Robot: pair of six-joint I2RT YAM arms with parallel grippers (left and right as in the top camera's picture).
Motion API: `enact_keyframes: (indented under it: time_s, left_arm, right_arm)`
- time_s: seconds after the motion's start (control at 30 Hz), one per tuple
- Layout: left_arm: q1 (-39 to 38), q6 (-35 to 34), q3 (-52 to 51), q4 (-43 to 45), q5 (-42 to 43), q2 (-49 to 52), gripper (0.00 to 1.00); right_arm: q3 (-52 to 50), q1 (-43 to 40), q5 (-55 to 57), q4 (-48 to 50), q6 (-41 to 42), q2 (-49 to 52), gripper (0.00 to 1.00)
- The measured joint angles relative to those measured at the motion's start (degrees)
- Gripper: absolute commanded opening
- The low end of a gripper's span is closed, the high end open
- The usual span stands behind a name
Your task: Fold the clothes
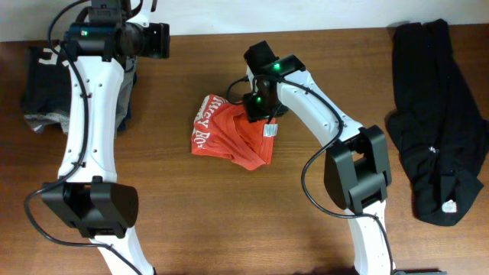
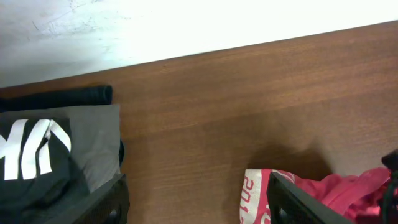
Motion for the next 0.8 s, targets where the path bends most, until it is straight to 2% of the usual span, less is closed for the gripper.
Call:
enact_keyframes:
  time_s: [0.63,0.7,0.8]
  left_arm:
    - [0.0,0.79,0.0,0.0,0.0,0.0,0.71]
    - [0.0,0.79,0.0,0.0,0.0,0.0,0.71]
    - [0.0,0.79,0.0,0.0,0.0,0.0,0.7]
  right_arm:
    - [0.0,-1.44,1.27,7.32,4.85,-0.02,0.5]
    - [0.0,-1.44,1.27,7.06,4.9,0.0,0.49]
    - [0.0,-1.44,1.27,6.97,5.05,0.13,0.41]
